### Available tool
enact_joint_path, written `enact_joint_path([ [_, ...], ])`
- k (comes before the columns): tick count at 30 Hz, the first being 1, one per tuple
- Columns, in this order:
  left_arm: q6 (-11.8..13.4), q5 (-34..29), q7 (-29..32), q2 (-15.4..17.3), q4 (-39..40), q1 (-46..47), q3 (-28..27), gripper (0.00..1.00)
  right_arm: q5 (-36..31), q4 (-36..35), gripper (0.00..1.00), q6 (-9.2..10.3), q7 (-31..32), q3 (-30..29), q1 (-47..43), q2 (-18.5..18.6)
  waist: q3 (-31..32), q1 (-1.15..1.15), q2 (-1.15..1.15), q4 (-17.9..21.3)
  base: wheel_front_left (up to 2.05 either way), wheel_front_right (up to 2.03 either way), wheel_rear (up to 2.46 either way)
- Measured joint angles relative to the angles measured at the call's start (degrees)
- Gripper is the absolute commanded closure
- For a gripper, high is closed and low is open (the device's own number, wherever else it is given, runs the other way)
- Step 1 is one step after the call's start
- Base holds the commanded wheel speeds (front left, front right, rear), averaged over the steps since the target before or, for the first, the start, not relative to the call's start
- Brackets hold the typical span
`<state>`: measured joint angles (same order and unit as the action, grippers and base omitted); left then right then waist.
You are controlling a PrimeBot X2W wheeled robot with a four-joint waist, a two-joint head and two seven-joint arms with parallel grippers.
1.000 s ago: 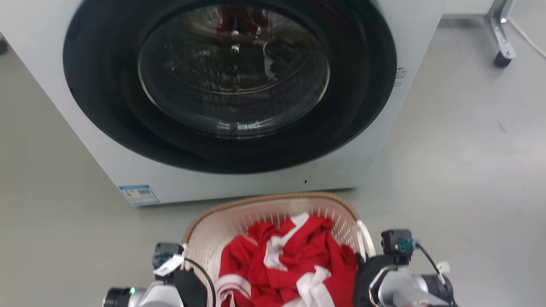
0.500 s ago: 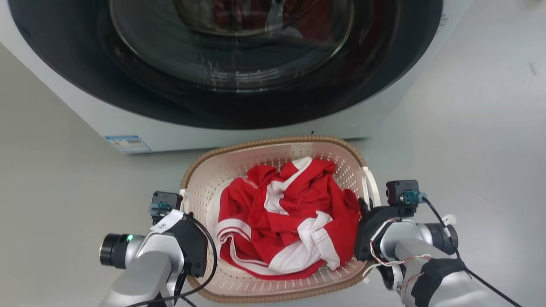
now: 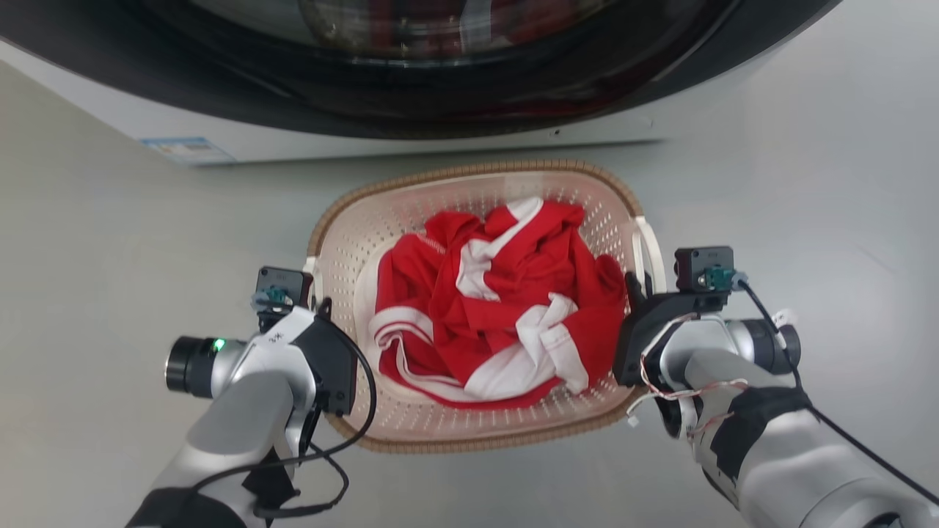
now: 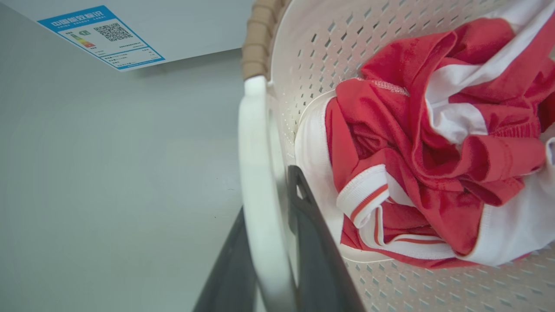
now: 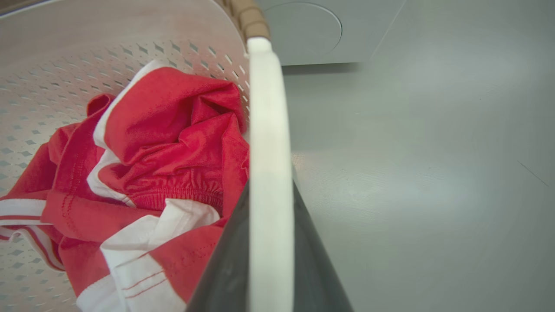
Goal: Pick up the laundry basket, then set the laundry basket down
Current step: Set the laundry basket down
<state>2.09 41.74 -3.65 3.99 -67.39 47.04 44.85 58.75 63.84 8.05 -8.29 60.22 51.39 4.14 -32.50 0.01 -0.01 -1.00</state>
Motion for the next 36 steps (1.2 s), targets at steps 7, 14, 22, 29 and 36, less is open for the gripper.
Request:
enact_joint_path([
  [7, 0.42, -0.19, -0.71, 0.02, 0.13, 4.12, -0.11, 1.00, -0.57, 0.87, 1.00, 0.00, -1.05, -0.35, 4.58, 0.14, -6.01, 0.00, 0.00, -0.54, 0.00, 0.00, 0.00],
  [14, 0.43, -0.49, -1.59, -0.03, -0.01, 5.97, -0.19, 1.00, -0.90, 1.42, 1.00, 0.00, -2.04, -0.33, 6.56, 0.24, -11.22, 0.00, 0.00, -1.13, 0.00, 0.00, 0.00],
  [22, 0.43, -1.19, -2.94, -0.03, -0.57, 8.22, -0.04, 1.00, -0.89, 1.41, 1.00, 0.00, -3.39, -0.33, 7.15, 0.30, -14.05, -0.01, 0.00, -1.83, 0.00, 0.00, 0.00],
  [29, 0.43, -2.55, -4.11, 0.55, -0.80, 11.40, 0.02, 1.00, -0.90, 1.29, 1.00, 0.00, -4.02, -0.30, 9.73, 0.32, -15.67, -0.01, 0.01, -2.11, 0.00, 0.00, 0.00],
  [36, 0.43, -2.76, -5.53, 0.60, -1.36, 11.62, 0.21, 1.00, -0.89, 1.18, 1.00, 0.00, -4.42, -0.11, 10.09, 0.34, -16.47, -0.01, 0.01, -2.50, 0.00, 0.00, 0.00],
])
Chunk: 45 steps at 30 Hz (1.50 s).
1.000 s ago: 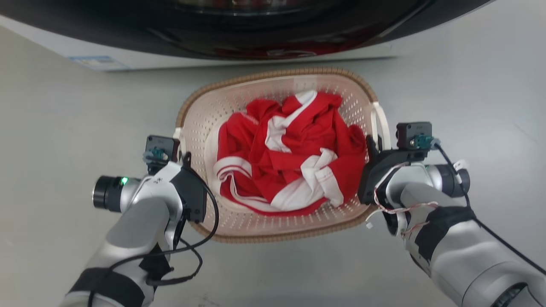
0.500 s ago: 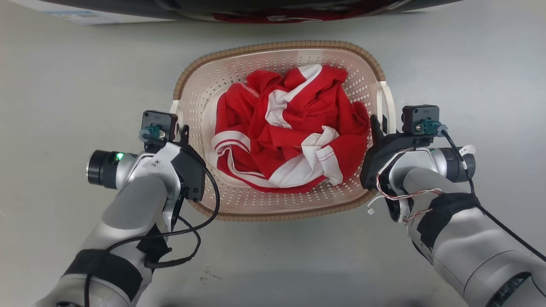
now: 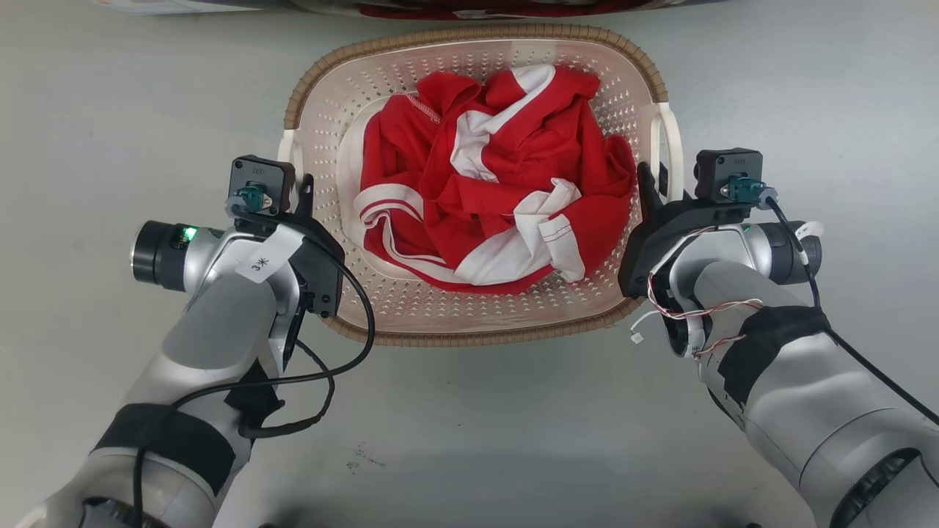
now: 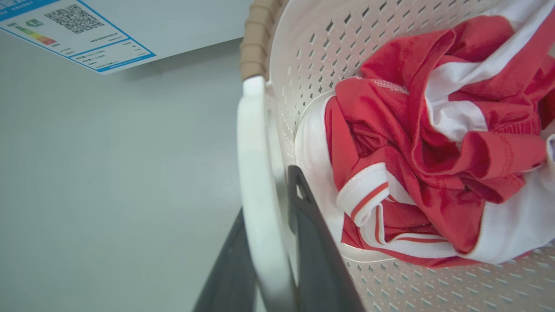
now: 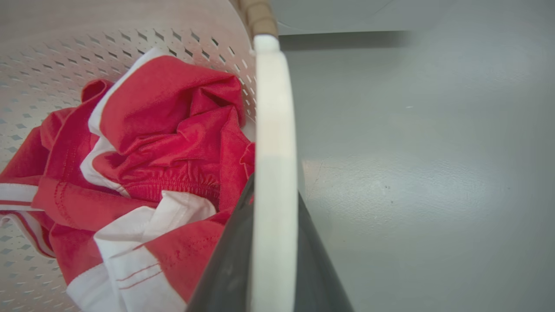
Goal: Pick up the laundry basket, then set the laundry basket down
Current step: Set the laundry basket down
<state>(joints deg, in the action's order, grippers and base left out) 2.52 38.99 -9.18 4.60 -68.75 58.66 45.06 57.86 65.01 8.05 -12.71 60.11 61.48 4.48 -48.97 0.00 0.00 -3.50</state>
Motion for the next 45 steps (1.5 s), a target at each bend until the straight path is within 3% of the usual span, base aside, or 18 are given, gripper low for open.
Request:
enact_joint_path([
  [8, -0.01, -0.30, -1.07, -0.12, -0.91, 0.35, 0.14, 1.00, 0.05, -0.15, 1.00, 0.00, -0.32, 0.16, 0.00, -0.02, -0.07, 0.00, 0.00, -0.27, 0.00, 0.00, 0.00],
  [9, -0.01, -0.35, -1.09, -0.12, -1.00, 0.53, 0.14, 1.00, 0.09, -0.21, 0.95, 0.00, -0.34, 0.16, 0.00, -0.02, -0.04, 0.00, 0.00, -0.30, 0.00, 0.00, 0.00],
  [10, -0.01, -0.35, -1.12, -0.12, -1.07, 0.70, 0.15, 1.00, 0.10, -0.25, 0.80, 0.00, -0.45, 0.16, 0.00, -0.02, -0.02, 0.00, 0.00, -0.31, 0.00, 0.00, 0.00],
  [12, -0.01, -0.35, -1.56, -0.13, -1.15, 0.80, 0.13, 1.00, 0.10, -0.29, 0.65, 0.00, -0.48, 0.22, 0.00, -0.01, 0.05, 0.00, 0.00, -0.33, 0.00, 0.00, 0.00],
  [14, 0.00, -0.35, -1.57, -0.16, -1.37, 0.85, 0.13, 0.70, 0.10, -0.27, 0.59, 0.00, -0.46, 0.36, 0.00, 0.00, 0.14, 0.00, 0.00, -0.33, 0.00, 0.00, 0.00],
  [15, 0.01, -0.35, -1.57, -0.16, -1.60, 0.82, 0.12, 0.61, 0.10, -0.29, 0.54, -0.05, -0.51, 0.51, -0.03, -0.07, 0.19, 0.00, 0.00, -0.33, 0.00, 0.00, 0.00],
  [16, 0.01, -0.36, -1.57, -0.26, -1.72, 0.81, 0.14, 0.59, 0.10, -0.36, 0.51, -0.07, -0.56, 0.57, 0.02, -0.14, 0.23, 0.00, 0.00, -0.34, 0.00, 0.00, 0.00],
  [17, 0.00, -0.36, -1.57, -0.40, -1.75, 0.81, 0.13, 0.55, 0.10, -0.42, 0.40, -0.07, -0.67, 0.62, 0.09, -0.20, 0.28, 0.00, 0.00, -0.34, 0.00, 0.00, 0.00],
  [19, 0.01, -0.36, -1.57, -0.69, -1.96, 0.80, 0.04, 0.55, 0.10, -0.43, 0.35, -0.08, -0.85, 0.73, 0.12, -0.22, 0.37, 0.00, 0.00, -0.34, 0.00, 0.00, 0.00],
  [20, 0.01, -0.35, -1.58, -0.80, -2.01, 0.80, 0.02, 0.49, 0.10, -0.43, 0.33, -0.08, -0.90, 0.80, 0.12, -0.23, 0.40, -0.01, 0.00, -0.33, 0.00, 0.00, 0.00],
  [21, 0.02, -0.35, -1.59, -0.90, -2.05, 0.80, 0.01, 0.43, 0.10, -0.43, 0.33, -0.08, -0.99, 0.83, 0.16, -0.23, 0.43, -0.01, 0.00, -0.34, 0.00, 0.00, 0.00],
  [22, 0.03, -0.34, -1.59, -0.93, -2.18, 0.80, -0.02, 0.25, 0.10, -0.43, 0.31, -0.09, -0.99, 0.86, 0.21, -0.24, 0.45, -0.01, 0.00, -0.34, 0.00, 0.00, 0.00],
  [23, 0.09, -0.32, -1.59, -0.94, -2.30, 0.80, -0.05, 0.16, 0.10, -0.43, 0.27, -0.20, -1.00, 0.90, 0.23, -0.27, 0.47, -0.01, 0.00, -0.35, 0.00, 0.00, 0.00],
  [24, 0.10, -0.32, -1.67, -0.97, -2.38, 0.80, -0.10, 0.16, 0.09, -0.44, 0.27, -0.33, -1.00, 0.98, 0.26, -0.31, 0.48, -0.01, 0.00, -0.36, 0.00, 0.00, 0.00],
  [25, 0.38, -0.26, -1.82, -0.99, -2.44, 0.80, -0.13, 0.04, 0.08, -0.44, 0.21, -0.33, -1.01, 1.05, 0.32, -0.38, 0.49, -0.01, 0.00, -0.36, 0.00, 0.00, 0.00],
  [26, 0.53, -0.22, -1.87, -1.01, -2.49, 0.80, -0.14, 0.00, 0.08, -0.43, 0.10, -0.34, -1.01, 1.11, 0.42, -0.47, 0.50, -0.01, 0.00, -0.37, 0.00, 0.00, 0.00],
  [27, 0.54, -0.22, -2.04, -1.09, -2.52, 0.80, -0.14, 0.00, 0.08, -0.43, 0.00, -0.34, -1.03, 1.12, 0.52, -0.51, 0.51, -0.01, 0.00, -0.37, 0.00, 0.00, 0.00],
  [45, 1.09, 0.26, -2.72, -1.47, -3.15, 0.71, -0.54, 0.00, -0.41, 1.22, 0.00, -0.48, -1.52, 1.36, 1.42, -0.66, 2.12, -0.01, 0.00, -0.16, 0.00, 0.00, 0.00],
])
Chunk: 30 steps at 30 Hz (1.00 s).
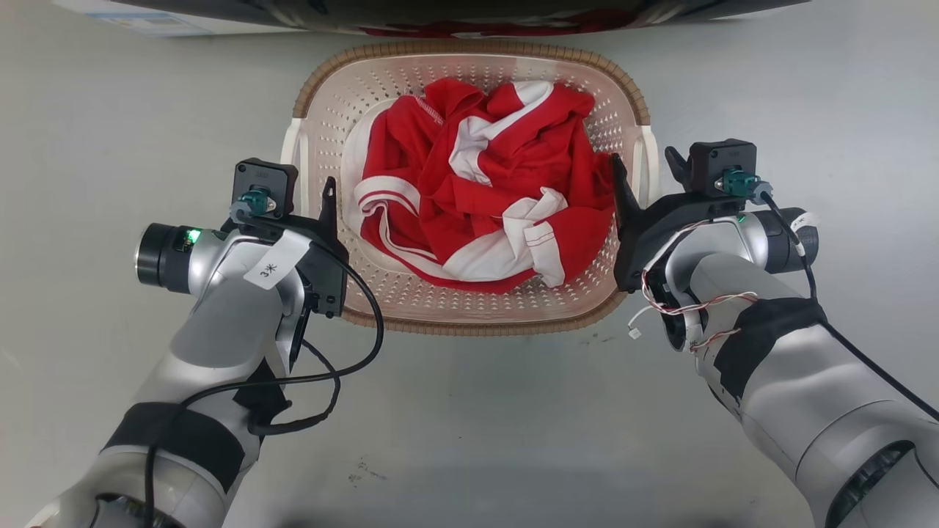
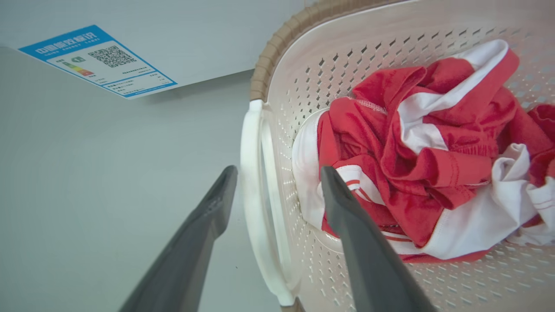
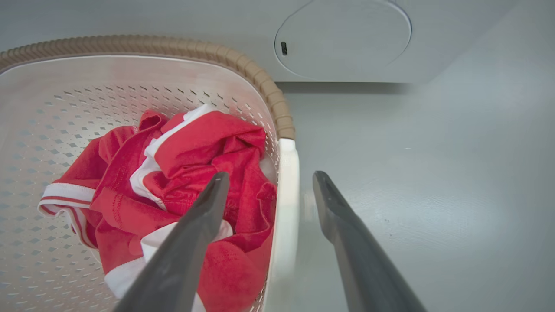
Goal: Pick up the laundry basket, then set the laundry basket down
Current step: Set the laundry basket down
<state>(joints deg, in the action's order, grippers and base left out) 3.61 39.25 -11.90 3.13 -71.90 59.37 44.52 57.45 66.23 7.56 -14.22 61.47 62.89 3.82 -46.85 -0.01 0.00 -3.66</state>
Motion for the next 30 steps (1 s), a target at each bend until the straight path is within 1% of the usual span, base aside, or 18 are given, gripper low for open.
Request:
enact_joint_path([
  [8, -0.03, 0.62, -1.41, 0.40, -0.08, -1.24, -1.47, 0.00, 0.00, 0.60, 0.00, 0.00, -0.04, -0.59, -0.05, -0.03, 3.39, 0.00, 0.00, 0.46, 0.00, 0.00, 0.00],
  [18, -0.62, 0.97, -2.40, 2.16, 0.83, -4.97, -2.31, 0.00, -0.96, -0.89, 0.00, -0.10, -0.05, -2.59, -0.80, 0.08, 8.97, 0.00, 0.00, 1.16, 0.00, 0.00, 0.00],
  [20, -0.62, 0.99, -2.41, 2.32, 1.52, -6.12, -2.90, 0.00, -1.45, -1.54, 0.00, -0.49, -0.05, -3.09, -1.70, 0.19, 10.27, 0.00, 0.00, 1.29, 0.00, 0.00, 0.00],
  [28, -0.47, 0.99, -2.41, 2.79, 7.22, -11.70, -5.10, 0.00, -3.86, -6.00, 0.00, -0.51, -0.05, -5.94, -6.88, 1.72, 15.91, 0.01, 0.00, 1.64, 0.00, 0.00, 0.00],
  [30, 0.10, 0.99, -2.41, 3.14, 8.88, -13.55, -5.64, 0.00, -4.17, -7.47, 0.00, -0.51, -0.05, -6.94, -8.64, 2.05, 17.43, 0.01, 0.00, 1.70, 0.00, 0.00, 0.00],
])
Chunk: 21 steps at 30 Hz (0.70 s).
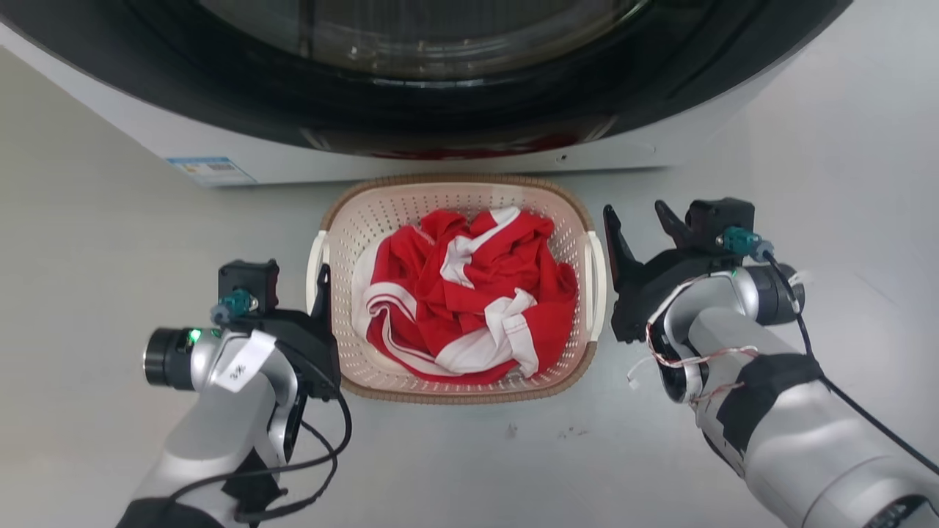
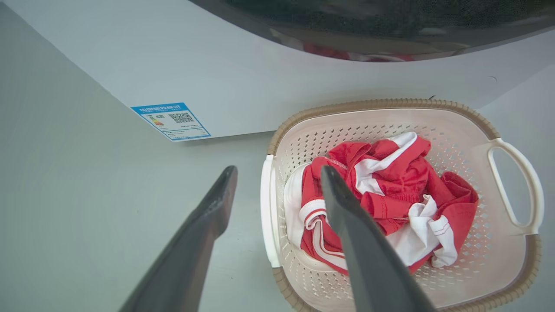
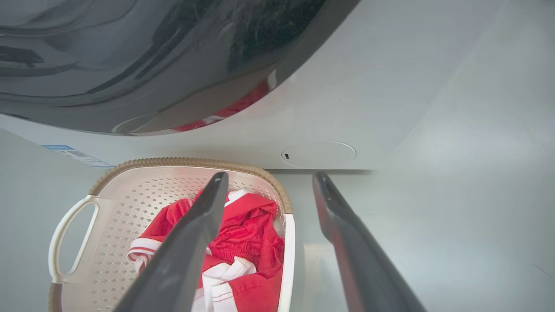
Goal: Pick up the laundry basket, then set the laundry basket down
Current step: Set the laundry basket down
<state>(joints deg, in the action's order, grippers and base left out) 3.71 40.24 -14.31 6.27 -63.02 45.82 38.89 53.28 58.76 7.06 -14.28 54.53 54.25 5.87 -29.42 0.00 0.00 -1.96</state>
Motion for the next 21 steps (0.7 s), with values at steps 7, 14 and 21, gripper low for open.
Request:
enact_joint_path([
  [7, 1.30, -0.86, 0.00, 0.70, 7.57, -7.75, -2.66, 0.00, -2.58, -6.30, 0.00, 0.01, 0.00, -4.39, -7.25, 1.88, 5.67, -0.01, 0.00, 0.13, 0.00, 0.00, 0.00],
  [14, 2.42, -3.14, 0.00, 1.16, 15.80, -16.05, -5.11, 0.00, -6.02, -14.02, 0.00, 0.08, 0.00, -9.49, -15.58, 3.59, 11.54, -0.01, 0.00, 0.12, 0.00, 0.00, 0.00],
  [21, 3.00, -5.82, 0.00, 2.31, 22.79, -24.26, -7.88, 0.00, -9.88, -20.36, 0.00, 0.08, 0.00, -14.12, -24.04, 4.13, 16.64, -0.01, 0.01, 0.05, 0.00, 0.00, 0.00],
])
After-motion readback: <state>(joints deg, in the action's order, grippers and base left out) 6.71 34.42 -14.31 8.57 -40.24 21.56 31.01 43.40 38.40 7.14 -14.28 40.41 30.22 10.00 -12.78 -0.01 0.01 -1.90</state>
